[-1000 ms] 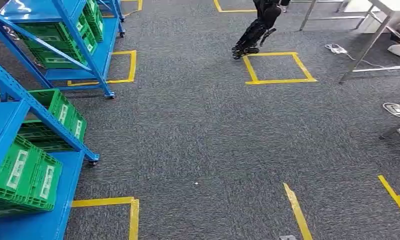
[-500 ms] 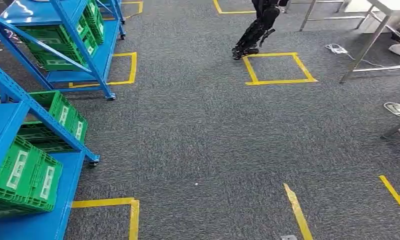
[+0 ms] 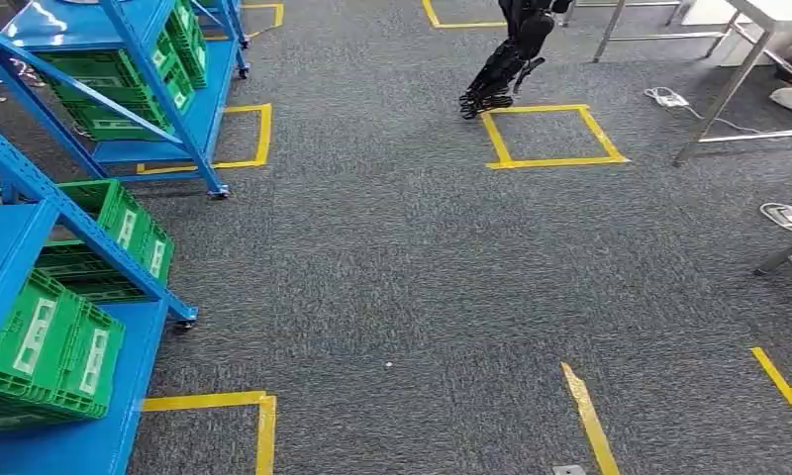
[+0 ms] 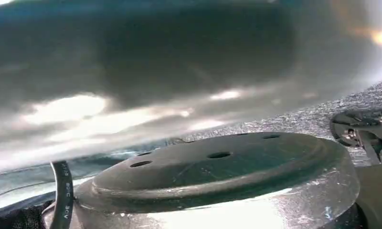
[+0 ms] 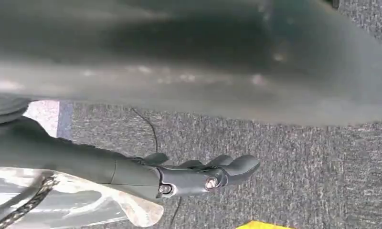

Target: Take the parts from the cabinet and place them on the table.

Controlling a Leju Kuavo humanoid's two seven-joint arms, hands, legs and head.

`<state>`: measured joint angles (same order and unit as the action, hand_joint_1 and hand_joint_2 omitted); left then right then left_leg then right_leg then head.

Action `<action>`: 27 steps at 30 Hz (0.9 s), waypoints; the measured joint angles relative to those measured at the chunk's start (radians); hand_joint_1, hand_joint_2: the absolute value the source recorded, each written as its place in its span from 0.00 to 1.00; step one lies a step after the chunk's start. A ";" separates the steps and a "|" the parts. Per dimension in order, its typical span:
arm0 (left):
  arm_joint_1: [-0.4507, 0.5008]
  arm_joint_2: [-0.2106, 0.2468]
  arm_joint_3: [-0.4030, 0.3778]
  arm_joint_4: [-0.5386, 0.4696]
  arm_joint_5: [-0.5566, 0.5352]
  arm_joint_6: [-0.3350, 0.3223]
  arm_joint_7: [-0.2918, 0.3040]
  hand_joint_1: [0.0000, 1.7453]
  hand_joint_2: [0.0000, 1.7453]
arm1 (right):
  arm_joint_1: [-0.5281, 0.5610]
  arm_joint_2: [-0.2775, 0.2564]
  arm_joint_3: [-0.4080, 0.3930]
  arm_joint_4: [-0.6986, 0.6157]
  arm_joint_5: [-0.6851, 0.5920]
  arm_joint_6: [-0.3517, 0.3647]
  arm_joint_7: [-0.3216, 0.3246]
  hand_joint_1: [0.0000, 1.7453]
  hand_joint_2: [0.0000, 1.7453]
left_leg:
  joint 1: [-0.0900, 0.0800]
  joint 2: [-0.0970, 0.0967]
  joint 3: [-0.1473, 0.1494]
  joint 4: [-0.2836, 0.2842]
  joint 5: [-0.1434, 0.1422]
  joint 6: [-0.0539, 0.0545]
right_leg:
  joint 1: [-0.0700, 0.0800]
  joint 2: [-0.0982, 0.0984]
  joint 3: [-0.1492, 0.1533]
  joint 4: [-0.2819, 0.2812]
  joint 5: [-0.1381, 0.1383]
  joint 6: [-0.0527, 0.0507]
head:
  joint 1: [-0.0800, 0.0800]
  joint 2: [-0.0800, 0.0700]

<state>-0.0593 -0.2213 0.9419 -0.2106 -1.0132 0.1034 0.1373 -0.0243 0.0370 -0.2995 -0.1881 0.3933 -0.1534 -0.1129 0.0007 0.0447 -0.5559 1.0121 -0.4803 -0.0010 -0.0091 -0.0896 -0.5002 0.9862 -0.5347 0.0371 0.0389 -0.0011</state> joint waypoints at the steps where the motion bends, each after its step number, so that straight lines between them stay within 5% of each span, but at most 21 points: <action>1: 0.000 0.000 0.000 0.000 0.000 0.002 0.000 0.00 0.00 | 0.000 0.000 0.000 0.000 0.000 0.000 0.000 0.00 0.00 | -0.004 0.000 -0.001 0.004 -0.003 0.004 | -0.003 -0.001 0.000 -0.002 0.002 0.004 | 0.000 0.000; 6: 0.001 0.003 0.001 0.000 0.000 0.004 0.000 0.00 0.00 | -0.002 0.000 -0.002 0.000 0.001 0.000 0.000 0.00 0.00 | -0.008 -0.001 -0.004 0.007 -0.005 0.011 | -0.006 -0.005 0.013 -0.004 0.006 0.010 | 0.000 0.000; 8: 0.001 0.003 0.002 0.000 0.000 0.004 0.000 0.00 0.00 | -0.005 0.000 -0.002 -0.001 0.002 0.000 0.000 0.00 0.00 | 0.003 -0.009 0.010 -0.021 0.007 0.026 | -0.005 -0.006 0.014 -0.010 -0.001 0.019 | 0.000 0.000; 9: 0.001 0.002 0.002 0.000 0.000 0.004 0.000 0.00 0.00 | -0.005 0.000 -0.003 -0.001 0.003 0.000 0.000 0.00 0.00 | 0.004 -0.010 0.018 -0.032 0.010 0.030 | -0.008 0.032 0.008 0.008 -0.016 0.019 | 0.005 0.000; 11: -0.005 0.002 0.002 0.000 0.000 0.005 0.000 0.00 0.00 | -0.004 0.000 -0.008 -0.001 0.004 0.000 0.000 0.00 0.00 | 0.005 -0.018 0.017 -0.034 0.013 0.035 | -0.010 0.079 -0.062 0.149 -0.084 0.019 | 0.008 0.000; 13: -0.005 0.001 0.002 0.000 0.000 0.005 0.000 0.00 0.00 | -0.001 0.000 -0.010 -0.001 0.005 0.002 0.001 0.00 0.00 | 0.003 -0.028 0.017 -0.033 0.011 0.036 | -0.012 0.087 -0.145 0.295 -0.129 0.023 | 0.006 0.000; 15: -0.004 0.001 0.004 0.000 0.000 0.005 0.002 0.00 0.00 | 0.007 0.000 -0.011 0.000 0.008 0.002 0.003 0.00 0.00 | 0.004 -0.040 0.021 -0.031 0.007 0.031 | -0.016 0.086 -0.150 0.269 -0.075 0.026 | 0.008 0.000; 17: -0.004 0.001 0.005 0.000 0.000 0.004 0.002 0.00 0.00 | 0.007 0.000 -0.015 0.000 0.011 0.002 0.003 0.00 0.00 | 0.010 -0.048 0.027 -0.022 -0.002 0.017 | -0.025 0.086 -0.081 0.105 0.027 0.031 | 0.007 0.000; 18: -0.004 0.002 0.006 0.000 0.000 0.004 0.002 0.00 0.00 | 0.005 0.000 -0.016 0.000 0.012 0.002 0.003 0.00 0.00 | 0.009 -0.050 0.026 -0.015 -0.009 0.007 | -0.029 0.090 -0.050 0.040 0.037 0.038 | 0.009 0.000; 19: -0.006 0.003 0.008 0.000 -0.001 0.004 0.002 0.00 0.00 | 0.004 0.001 -0.016 0.000 0.012 0.002 0.003 0.00 0.00 | 0.004 -0.052 0.019 -0.003 -0.015 -0.002 | -0.022 0.096 -0.043 0.022 0.022 0.033 | 0.014 0.000; 20: -0.006 0.003 0.008 0.000 -0.001 0.004 0.002 0.00 0.00 | 0.001 0.001 -0.016 0.000 0.013 0.002 0.002 0.00 0.00 | 0.004 -0.054 0.018 -0.004 -0.012 -0.006 | -0.022 0.096 -0.040 0.031 0.023 0.016 | 0.010 0.000; 24: -0.004 0.002 0.009 0.000 -0.001 0.004 0.003 0.00 0.00 | 0.006 0.001 -0.018 0.000 0.014 0.002 0.003 0.00 0.00 | 0.012 -0.053 0.014 0.012 -0.029 -0.023 | -0.018 0.092 -0.039 0.032 0.022 -0.013 | 0.006 0.000; 27: -0.006 0.002 0.010 0.000 -0.001 0.004 0.003 0.00 0.00 | 0.003 -0.001 -0.019 0.000 0.015 0.002 0.003 0.00 0.00 | 0.012 -0.051 -0.088 0.223 -0.129 -0.022 | -0.010 0.088 -0.038 0.032 0.017 -0.028 | -0.001 0.000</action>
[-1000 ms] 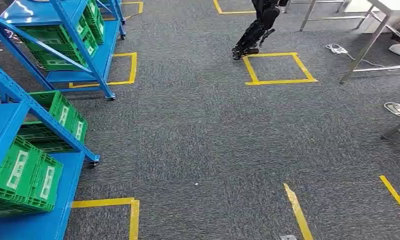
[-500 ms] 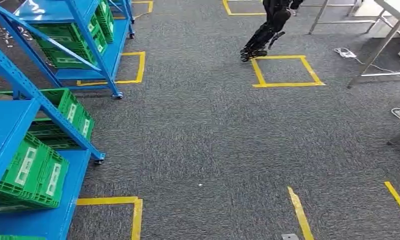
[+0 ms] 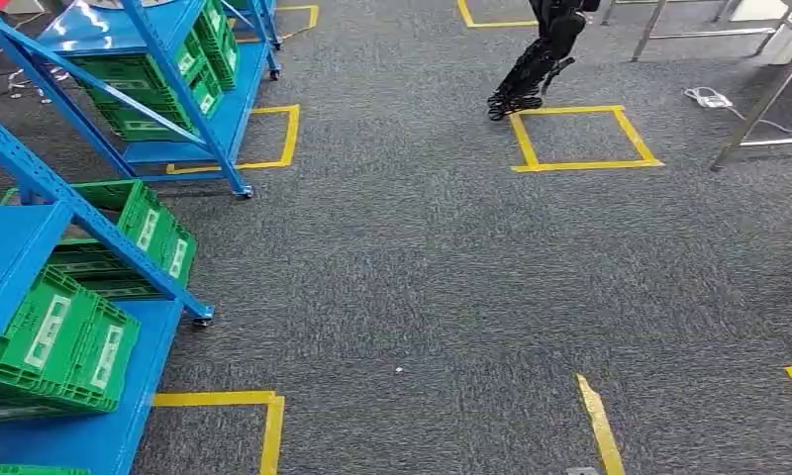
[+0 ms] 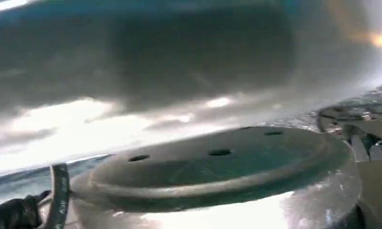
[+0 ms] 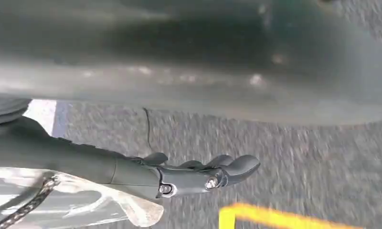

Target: Take the parts from the cabinet and place them on the table.

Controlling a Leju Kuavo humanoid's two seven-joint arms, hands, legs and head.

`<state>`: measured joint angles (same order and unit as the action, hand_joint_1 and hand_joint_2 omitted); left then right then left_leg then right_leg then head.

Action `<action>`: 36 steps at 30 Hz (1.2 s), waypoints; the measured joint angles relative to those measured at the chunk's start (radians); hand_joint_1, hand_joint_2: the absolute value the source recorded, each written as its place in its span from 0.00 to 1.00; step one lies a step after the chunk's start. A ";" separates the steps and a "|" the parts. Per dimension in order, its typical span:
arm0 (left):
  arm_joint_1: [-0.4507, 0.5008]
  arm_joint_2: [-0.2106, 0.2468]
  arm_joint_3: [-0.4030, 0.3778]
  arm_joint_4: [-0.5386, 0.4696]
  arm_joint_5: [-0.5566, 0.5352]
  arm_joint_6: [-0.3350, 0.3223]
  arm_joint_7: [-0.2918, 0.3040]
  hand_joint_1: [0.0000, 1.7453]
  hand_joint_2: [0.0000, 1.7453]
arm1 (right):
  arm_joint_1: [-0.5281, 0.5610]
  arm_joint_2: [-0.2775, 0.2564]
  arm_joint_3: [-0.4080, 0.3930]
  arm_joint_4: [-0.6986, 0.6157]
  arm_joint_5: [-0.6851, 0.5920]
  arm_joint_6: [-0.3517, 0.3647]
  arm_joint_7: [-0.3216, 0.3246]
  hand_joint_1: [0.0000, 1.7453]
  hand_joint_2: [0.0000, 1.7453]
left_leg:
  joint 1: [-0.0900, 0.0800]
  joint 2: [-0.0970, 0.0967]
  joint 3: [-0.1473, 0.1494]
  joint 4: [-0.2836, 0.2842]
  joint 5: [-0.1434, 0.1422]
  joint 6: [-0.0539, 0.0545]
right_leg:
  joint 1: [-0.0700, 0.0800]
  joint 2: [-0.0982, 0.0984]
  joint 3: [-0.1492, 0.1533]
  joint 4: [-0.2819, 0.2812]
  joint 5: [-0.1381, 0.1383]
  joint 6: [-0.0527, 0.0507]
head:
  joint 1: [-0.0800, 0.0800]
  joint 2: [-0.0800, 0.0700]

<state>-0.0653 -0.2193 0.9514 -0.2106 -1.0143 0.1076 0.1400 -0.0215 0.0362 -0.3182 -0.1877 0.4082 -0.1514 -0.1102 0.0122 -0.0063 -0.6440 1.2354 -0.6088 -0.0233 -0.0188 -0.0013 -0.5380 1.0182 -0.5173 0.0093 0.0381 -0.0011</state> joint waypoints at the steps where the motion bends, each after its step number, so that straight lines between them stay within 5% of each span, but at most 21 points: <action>1: 0.000 0.000 0.000 0.000 0.000 0.000 0.000 0.00 0.00 | 0.000 0.000 0.000 0.000 0.000 0.000 0.000 0.00 0.00 | -0.001 0.000 -0.033 0.063 -0.017 0.002 | 0.004 0.000 0.001 0.000 -0.002 -0.003 | 0.000 0.000; 3: 0.004 0.000 0.000 0.000 0.000 0.000 0.000 0.00 0.00 | 0.000 0.000 0.000 0.000 0.000 0.000 0.000 0.00 0.00 | -0.004 0.000 -0.045 0.069 0.015 0.012 | 0.011 0.000 0.008 0.000 -0.006 -0.008 | 0.000 0.000; 6: 0.004 0.001 0.000 0.000 0.000 0.000 0.000 0.00 0.00 | 0.001 0.000 -0.001 0.000 0.000 0.000 0.000 0.00 0.00 | -0.020 0.001 0.046 -0.151 0.155 0.039 | 0.015 0.000 0.025 0.000 -0.017 -0.009 | 0.000 0.000; 9: 0.000 0.002 0.000 0.000 0.000 0.000 0.000 0.00 0.00 | -0.004 0.001 -0.003 0.000 0.001 0.000 0.001 0.00 0.00 | -0.029 0.004 0.068 -0.202 0.126 0.046 | 0.017 -0.002 0.018 0.000 -0.021 0.005 | 0.003 0.000; 12: 0.005 0.002 0.001 0.000 0.000 0.000 0.001 0.00 0.00 | -0.005 0.000 -0.005 0.000 0.001 0.001 0.001 0.00 0.00 | -0.020 0.003 0.088 -0.235 0.136 0.054 | 0.014 -0.003 0.020 -0.001 -0.032 0.020 | 0.002 0.000; 13: 0.006 0.001 0.001 0.000 0.000 0.001 0.001 0.00 0.00 | -0.006 0.000 -0.005 0.000 0.000 0.001 0.001 0.00 0.00 | -0.020 0.004 0.094 -0.241 0.135 0.058 | 0.016 -0.001 0.004 0.034 -0.051 0.023 | 0.003 0.000; 16: 0.002 -0.001 0.001 0.000 0.000 0.001 0.001 0.00 0.00 | -0.006 0.000 -0.006 0.000 0.000 0.001 0.001 0.00 0.00 | -0.021 0.004 0.097 -0.241 0.130 0.064 | 0.009 0.000 -0.124 0.262 -0.140 0.035 | 0.003 0.000; 17: 0.002 -0.001 0.001 0.000 0.000 0.001 0.001 0.00 0.00 | -0.004 0.000 -0.007 0.000 0.000 0.001 0.001 0.00 0.00 | -0.020 0.004 0.099 -0.240 0.127 0.064 | 0.008 0.000 -0.154 0.304 -0.142 0.038 | 0.003 0.000; 18: 0.003 -0.001 0.001 0.000 0.000 0.001 0.001 0.00 0.00 | -0.002 0.000 -0.007 0.000 0.000 0.001 0.001 0.00 0.00 | -0.019 0.002 0.104 -0.240 0.124 0.062 | 0.006 0.000 -0.159 0.294 -0.114 0.041 | 0.004 0.000; 21: 0.005 -0.002 0.001 0.000 0.000 0.001 0.001 0.00 0.00 | -0.003 -0.001 -0.008 0.000 0.000 0.001 0.001 0.00 0.00 | -0.013 0.001 0.129 -0.238 0.106 0.049 | -0.003 -0.001 -0.057 0.056 0.039 0.048 | 0.003 0.000; 22: 0.005 -0.001 0.001 0.000 0.000 0.001 0.001 0.00 0.00 | -0.004 0.000 -0.007 0.000 0.000 0.002 0.001 0.00 0.00 | -0.017 0.000 0.128 -0.236 0.100 0.040 | -0.001 0.002 -0.036 0.020 0.022 0.051 | 0.005 0.000; 23: 0.002 -0.001 0.001 0.000 0.000 0.001 0.001 0.00 0.00 | -0.005 0.000 -0.008 0.000 0.000 0.002 0.001 0.00 0.00 | -0.020 -0.002 0.124 -0.225 0.094 0.035 | 0.000 0.005 -0.021 -0.001 0.019 0.037 | 0.004 0.000; 26: 0.002 -0.002 0.001 0.000 0.000 0.001 0.001 0.00 0.00 | -0.002 0.000 -0.008 0.000 0.000 0.002 0.001 0.00 0.00 | -0.018 -0.002 0.126 -0.229 0.096 0.028 | 0.005 0.006 -0.025 0.005 0.017 0.021 | 0.000 0.000; 28: 0.002 -0.002 0.001 0.000 0.000 0.001 0.001 0.00 0.00 | -0.001 -0.001 -0.008 0.000 0.000 0.001 0.000 0.00 0.00 | -0.015 0.000 0.117 -0.196 0.067 0.018 | 0.000 0.003 -0.017 0.000 0.017 0.008 | -0.003 0.000; 30: 0.002 -0.002 0.001 0.000 0.000 0.001 0.001 0.00 0.00 | -0.002 -0.002 -0.008 0.000 0.000 0.000 -0.001 0.00 0.00 | -0.012 0.000 0.039 -0.037 -0.008 0.011 | 0.001 0.000 -0.013 0.000 0.012 -0.001 | -0.005 0.000; 32: 0.003 -0.002 0.001 0.000 0.000 0.001 0.001 0.00 0.00 | -0.004 -0.002 -0.008 0.000 0.000 0.001 -0.001 0.00 0.00 | -0.012 0.000 -0.037 0.099 -0.044 0.010 | 0.003 -0.001 -0.010 0.000 0.008 -0.005 | -0.005 0.000; 34: 0.006 -0.002 0.001 0.000 0.000 0.001 0.001 0.00 0.00 | -0.003 -0.002 -0.008 0.000 0.000 0.001 -0.001 0.00 0.00 | -0.012 0.000 -0.034 0.064 0.013 0.013 | 0.004 0.001 0.000 0.000 0.002 -0.005 | -0.005 0.000; 36: 0.005 -0.001 0.001 0.000 0.000 0.001 0.000 0.00 0.00 | -0.002 -0.002 -0.008 0.000 0.000 0.001 -0.001 0.00 0.00 | -0.012 0.000 0.032 -0.105 0.123 0.023 | 0.005 0.001 0.015 0.000 -0.007 -0.002 | -0.005 0.000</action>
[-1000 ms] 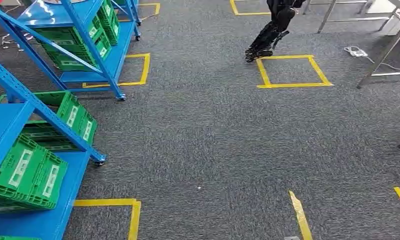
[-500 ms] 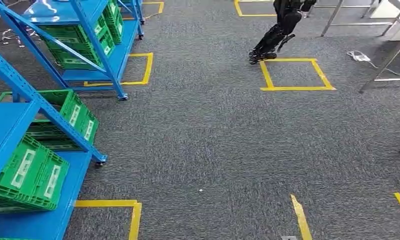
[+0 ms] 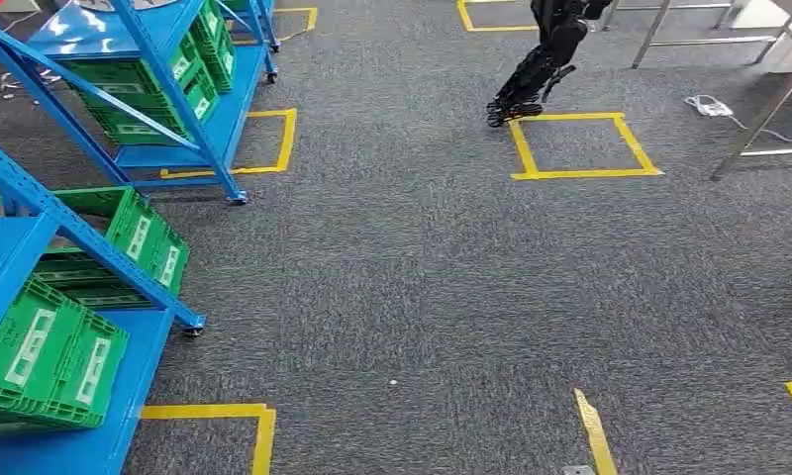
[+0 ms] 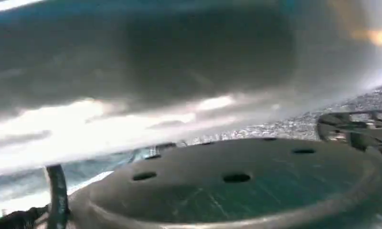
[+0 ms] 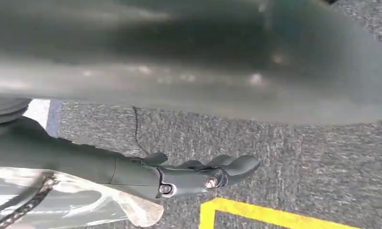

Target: Take the parts from the cabinet and place them on the table.

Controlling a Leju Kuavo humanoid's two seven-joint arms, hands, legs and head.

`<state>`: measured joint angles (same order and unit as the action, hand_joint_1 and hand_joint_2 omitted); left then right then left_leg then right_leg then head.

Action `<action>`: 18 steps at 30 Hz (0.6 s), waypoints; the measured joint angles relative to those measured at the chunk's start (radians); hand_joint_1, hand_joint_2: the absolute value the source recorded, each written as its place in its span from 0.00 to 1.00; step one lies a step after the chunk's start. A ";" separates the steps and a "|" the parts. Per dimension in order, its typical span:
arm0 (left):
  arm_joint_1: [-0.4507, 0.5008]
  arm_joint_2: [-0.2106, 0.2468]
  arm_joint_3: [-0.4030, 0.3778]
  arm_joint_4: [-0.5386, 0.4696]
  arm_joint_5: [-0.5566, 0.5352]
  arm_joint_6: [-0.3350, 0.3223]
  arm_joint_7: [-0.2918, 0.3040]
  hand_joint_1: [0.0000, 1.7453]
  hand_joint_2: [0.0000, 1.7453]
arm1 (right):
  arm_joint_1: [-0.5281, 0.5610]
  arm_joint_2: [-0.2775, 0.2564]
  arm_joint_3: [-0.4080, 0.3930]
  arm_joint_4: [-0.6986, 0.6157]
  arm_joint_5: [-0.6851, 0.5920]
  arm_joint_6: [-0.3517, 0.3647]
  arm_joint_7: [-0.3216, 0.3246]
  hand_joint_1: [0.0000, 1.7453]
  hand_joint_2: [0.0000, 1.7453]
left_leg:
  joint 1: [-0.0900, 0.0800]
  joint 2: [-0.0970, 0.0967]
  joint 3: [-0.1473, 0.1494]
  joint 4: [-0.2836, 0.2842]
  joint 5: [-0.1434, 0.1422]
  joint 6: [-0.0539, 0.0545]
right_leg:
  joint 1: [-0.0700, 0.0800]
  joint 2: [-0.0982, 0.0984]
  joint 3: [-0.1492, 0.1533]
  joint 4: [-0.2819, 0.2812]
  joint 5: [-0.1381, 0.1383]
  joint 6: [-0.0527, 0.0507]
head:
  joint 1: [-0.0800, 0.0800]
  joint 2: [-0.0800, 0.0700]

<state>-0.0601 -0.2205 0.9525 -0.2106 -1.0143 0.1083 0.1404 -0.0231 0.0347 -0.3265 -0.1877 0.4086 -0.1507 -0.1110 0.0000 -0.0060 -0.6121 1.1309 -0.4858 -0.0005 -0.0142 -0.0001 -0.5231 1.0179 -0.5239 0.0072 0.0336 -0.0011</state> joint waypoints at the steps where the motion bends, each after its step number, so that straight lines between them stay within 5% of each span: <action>1: 0.001 0.000 0.000 0.000 0.000 0.000 0.000 0.00 0.00 | 0.000 0.000 0.000 0.000 0.000 0.000 0.000 0.00 0.00 | -0.001 0.001 0.026 -0.070 0.024 0.005 | 0.000 0.000 -0.008 -0.001 -0.004 0.002 | 0.000 0.000; 3: -0.004 -0.001 0.000 0.000 0.000 0.000 0.000 0.00 0.00 | -0.005 0.000 -0.001 0.000 0.000 0.000 0.000 0.00 0.00 | -0.006 0.003 0.039 -0.096 0.001 0.005 | 0.005 0.001 -0.003 0.003 -0.009 0.015 | -0.001 0.000; 7: 0.001 -0.001 0.000 0.000 0.000 0.000 0.000 0.00 0.00 | -0.007 0.000 -0.006 -0.001 0.000 -0.001 0.002 0.00 0.00 | -0.003 0.001 0.052 -0.118 0.007 0.022 | 0.001 -0.001 -0.009 0.014 -0.026 0.035 | 0.002 0.000; 10: -0.002 -0.002 0.000 0.000 0.000 0.000 0.000 0.00 0.00 | -0.008 0.001 -0.010 0.000 0.000 -0.001 0.002 0.00 0.00 | -0.004 0.003 0.054 -0.119 0.002 0.034 | 0.000 0.000 -0.117 0.220 -0.115 0.039 | 0.008 0.000; 12: -0.002 -0.002 0.000 0.000 0.001 0.000 0.000 0.00 0.00 | -0.004 0.001 -0.014 0.000 0.000 -0.001 0.003 0.00 0.00 | -0.006 0.003 0.058 -0.118 -0.003 0.037 | 0.000 0.000 -0.176 0.300 -0.118 0.042 | 0.009 0.000; 13: -0.001 -0.002 0.000 0.000 0.001 0.000 0.000 0.00 0.00 | -0.003 0.001 -0.015 0.000 0.000 -0.001 0.005 0.00 0.00 | -0.006 0.002 0.063 -0.118 -0.006 0.037 | 0.000 0.000 -0.170 0.271 -0.085 0.042 | 0.008 0.000; 15: 0.001 -0.003 0.001 0.000 0.002 0.000 0.000 0.00 0.00 | -0.005 0.001 -0.016 -0.001 0.000 -0.003 0.005 0.00 0.00 | -0.004 0.001 0.076 -0.117 -0.015 0.031 | -0.002 -0.001 -0.104 0.115 0.016 0.041 | 0.008 0.000; 16: 0.000 -0.003 0.001 0.000 0.002 -0.001 0.001 0.00 0.00 | -0.006 0.001 -0.016 -0.001 0.000 -0.003 0.005 0.00 0.00 | -0.003 0.001 0.083 -0.115 -0.022 0.025 | -0.003 -0.001 -0.068 0.032 0.043 0.041 | 0.009 0.000; 17: -0.002 -0.003 0.001 0.000 0.002 -0.001 0.001 0.00 0.00 | -0.008 0.002 -0.016 0.000 0.000 -0.003 0.006 0.00 0.00 | -0.011 0.000 0.080 -0.110 -0.028 0.017 | 0.003 0.000 -0.053 0.013 0.024 0.040 | 0.009 0.000; 18: -0.002 -0.003 0.001 0.000 0.002 -0.001 0.001 0.00 0.00 | -0.010 0.002 -0.016 0.000 0.000 -0.003 0.007 0.00 0.00 | -0.011 0.000 0.078 -0.110 -0.028 0.013 | 0.001 0.003 -0.044 0.014 0.023 0.028 | 0.007 0.000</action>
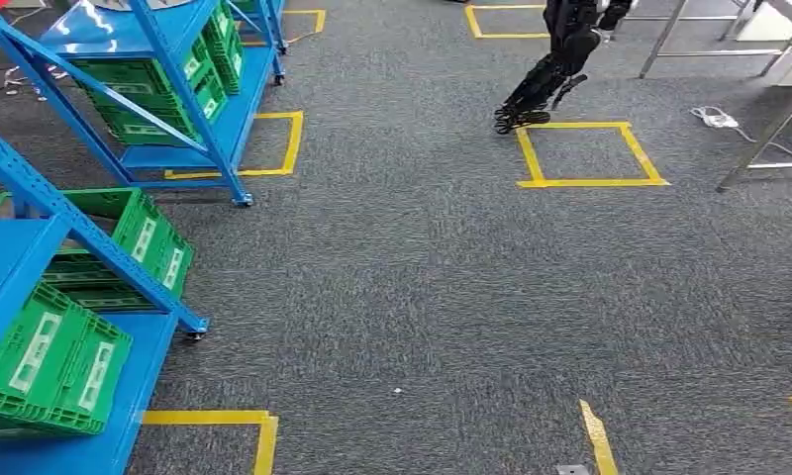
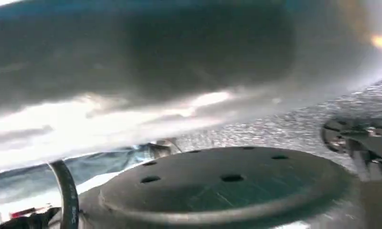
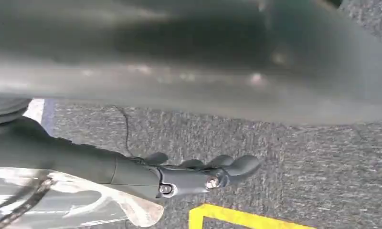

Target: Take the parts from the cabinet and place them on the table.

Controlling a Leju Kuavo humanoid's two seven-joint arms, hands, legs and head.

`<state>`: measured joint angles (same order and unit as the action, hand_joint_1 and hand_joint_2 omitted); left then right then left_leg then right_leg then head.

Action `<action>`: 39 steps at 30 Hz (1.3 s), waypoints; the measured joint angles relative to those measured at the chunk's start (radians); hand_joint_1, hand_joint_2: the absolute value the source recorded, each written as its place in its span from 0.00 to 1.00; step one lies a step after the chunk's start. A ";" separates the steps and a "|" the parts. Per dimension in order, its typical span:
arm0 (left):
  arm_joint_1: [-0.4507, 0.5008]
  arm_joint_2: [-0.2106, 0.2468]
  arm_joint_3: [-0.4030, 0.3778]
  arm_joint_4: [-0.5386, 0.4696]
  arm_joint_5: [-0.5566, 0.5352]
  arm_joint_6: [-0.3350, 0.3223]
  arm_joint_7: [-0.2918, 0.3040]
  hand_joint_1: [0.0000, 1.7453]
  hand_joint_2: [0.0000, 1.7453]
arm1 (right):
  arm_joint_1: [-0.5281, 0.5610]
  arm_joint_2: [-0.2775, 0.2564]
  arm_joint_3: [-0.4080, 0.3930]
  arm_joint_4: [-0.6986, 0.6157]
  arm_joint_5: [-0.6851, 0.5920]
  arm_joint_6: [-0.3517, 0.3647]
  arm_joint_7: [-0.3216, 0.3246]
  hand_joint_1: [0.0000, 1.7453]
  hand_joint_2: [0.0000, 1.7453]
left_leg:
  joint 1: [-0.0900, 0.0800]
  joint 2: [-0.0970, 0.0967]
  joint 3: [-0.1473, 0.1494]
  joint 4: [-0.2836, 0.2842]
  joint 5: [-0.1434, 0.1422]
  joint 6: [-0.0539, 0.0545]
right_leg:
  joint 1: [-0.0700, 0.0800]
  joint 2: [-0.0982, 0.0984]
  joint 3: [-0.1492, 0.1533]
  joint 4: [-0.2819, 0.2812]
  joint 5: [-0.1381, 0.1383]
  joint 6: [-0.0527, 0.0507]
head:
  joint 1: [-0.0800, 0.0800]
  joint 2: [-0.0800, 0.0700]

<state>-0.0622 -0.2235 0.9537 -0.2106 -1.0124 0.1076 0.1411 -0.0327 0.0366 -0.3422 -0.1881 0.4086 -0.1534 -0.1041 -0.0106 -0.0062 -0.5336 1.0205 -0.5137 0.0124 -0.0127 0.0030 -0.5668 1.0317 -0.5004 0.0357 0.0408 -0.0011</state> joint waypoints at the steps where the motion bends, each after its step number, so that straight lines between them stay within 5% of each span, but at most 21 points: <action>1: -0.001 0.000 0.000 0.000 0.000 0.000 0.000 0.00 0.00 | 0.001 0.000 0.000 0.000 0.000 -0.001 0.001 0.00 0.00 | 0.001 0.000 0.001 -0.002 0.001 -0.003 | 0.002 0.000 -0.002 -0.001 0.000 -0.003 | -0.001 0.000; 4: -0.002 0.000 0.000 0.000 0.001 0.000 0.002 0.00 0.00 | 0.006 0.000 0.000 0.000 0.000 -0.001 0.001 0.00 0.00 | 0.004 0.000 0.005 0.006 -0.013 -0.016 | -0.004 -0.001 0.006 -0.011 0.003 -0.019 | -0.002 0.000; 8: -0.001 -0.001 0.002 0.000 0.001 0.000 0.002 0.00 0.00 | 0.003 0.000 -0.001 0.000 0.002 -0.001 0.000 0.00 0.00 | 0.011 0.002 -0.131 0.274 -0.129 -0.030 | 0.000 -0.005 0.012 -0.012 -0.007 -0.036 | -0.007 0.000; 9: 0.000 -0.001 0.002 0.000 0.001 0.000 0.002 0.00 0.00 | 0.003 0.000 -0.001 0.000 0.002 -0.002 0.001 0.00 0.00 | 0.011 0.002 -0.152 0.306 -0.129 -0.030 | 0.000 -0.005 0.015 -0.012 -0.009 -0.037 | -0.008 0.000; 11: 0.002 0.000 0.002 0.000 0.001 0.000 0.003 0.00 0.00 | 0.005 0.000 -0.001 0.000 0.002 -0.002 0.001 0.00 0.00 | 0.011 0.002 -0.131 0.239 -0.060 -0.027 | 0.001 -0.004 0.023 -0.012 -0.014 -0.034 | -0.008 0.000; 13: 0.002 0.000 0.002 0.000 0.001 0.000 0.003 0.00 0.00 | 0.005 0.000 -0.001 0.000 0.003 -0.002 0.001 0.00 0.00 | 0.011 0.002 -0.054 0.059 0.042 -0.017 | 0.001 -0.003 0.036 -0.012 -0.022 -0.030 | -0.008 0.000; 15: -0.001 -0.001 0.003 0.000 0.001 0.000 0.003 0.00 0.00 | 0.002 0.000 -0.001 0.000 0.003 -0.002 0.001 0.00 0.00 | 0.006 0.003 -0.033 0.006 0.023 -0.012 | 0.007 -0.002 0.033 -0.008 -0.029 -0.019 | -0.006 0.000; 18: 0.001 0.000 0.003 0.000 0.000 0.000 0.003 0.00 0.00 | 0.000 0.000 -0.001 0.000 0.003 -0.002 0.001 0.00 0.00 | 0.003 0.001 -0.034 0.004 0.024 0.000 | 0.003 -0.005 0.037 -0.017 -0.028 -0.002 | -0.005 0.000; 20: 0.003 -0.001 0.003 0.000 0.000 0.000 0.005 0.00 0.00 | 0.001 0.000 -0.001 0.000 0.005 -0.003 0.001 0.00 0.00 | 0.010 0.003 -0.019 -0.013 0.028 0.012 | 0.002 -0.004 0.016 0.022 -0.055 0.004 | 0.000 0.000; 23: -0.001 -0.002 0.003 0.000 0.000 0.000 0.005 0.00 0.00 | 0.002 0.001 -0.001 0.000 0.008 -0.003 0.002 0.00 0.00 | 0.007 0.004 -0.016 -0.013 0.023 0.022 | 0.000 -0.004 -0.107 0.248 -0.147 0.009 | 0.002 0.000; 24: -0.001 -0.001 0.003 0.000 0.001 0.000 0.005 0.00 0.00 | 0.004 0.001 -0.001 0.000 0.009 -0.003 0.002 0.00 0.00 | 0.007 0.004 -0.014 -0.013 0.021 0.023 | 0.001 -0.004 -0.140 0.298 -0.153 0.011 | 0.003 0.000; 26: 0.002 -0.002 0.003 0.000 0.001 0.000 0.006 0.00 0.00 | 0.006 0.000 -0.001 0.000 0.011 -0.004 0.002 0.00 0.00 | 0.008 0.003 -0.003 -0.012 0.013 0.021 | 0.000 -0.004 -0.134 0.251 -0.091 0.012 | 0.003 0.000; 28: 0.002 -0.003 0.003 0.000 0.001 0.000 0.007 0.00 0.00 | 0.005 0.000 -0.001 0.000 0.013 -0.005 0.002 0.00 0.00 | 0.011 0.002 0.014 -0.010 0.000 0.013 | -0.002 -0.005 -0.062 0.086 0.007 0.011 | 0.003 0.000; 29: 0.003 -0.002 0.003 0.000 0.001 0.000 0.007 0.00 0.00 | 0.004 0.000 -0.001 0.000 0.013 -0.005 0.002 0.00 0.00 | 0.010 0.002 0.016 -0.008 -0.008 0.007 | -0.004 -0.004 -0.032 0.024 0.018 0.014 | 0.003 0.000; 35: -0.001 -0.001 0.004 0.000 0.006 0.000 0.008 0.00 0.00 | 0.006 0.003 -0.001 0.000 0.014 -0.005 0.003 0.00 0.00 | 0.004 0.004 0.012 0.033 -0.033 -0.017 | -0.003 0.000 -0.002 -0.001 -0.004 -0.021 | -0.004 0.000; 39: -0.001 -0.001 0.005 0.000 0.008 0.000 0.008 0.00 0.00 | 0.002 0.003 -0.001 0.000 0.014 -0.008 0.004 0.00 0.00 | 0.009 0.004 -0.128 0.298 -0.147 -0.028 | 0.002 -0.003 0.010 -0.002 -0.016 -0.038 | -0.010 0.000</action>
<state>-0.0633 -0.2243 0.9590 -0.2106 -1.0044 0.1080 0.1492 -0.0304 0.0393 -0.3433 -0.1881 0.4231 -0.1617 -0.1003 -0.0020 -0.0025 -0.6620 1.3188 -0.6610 -0.0158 -0.0110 0.0001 -0.5566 1.0301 -0.5166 -0.0025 0.0309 -0.0011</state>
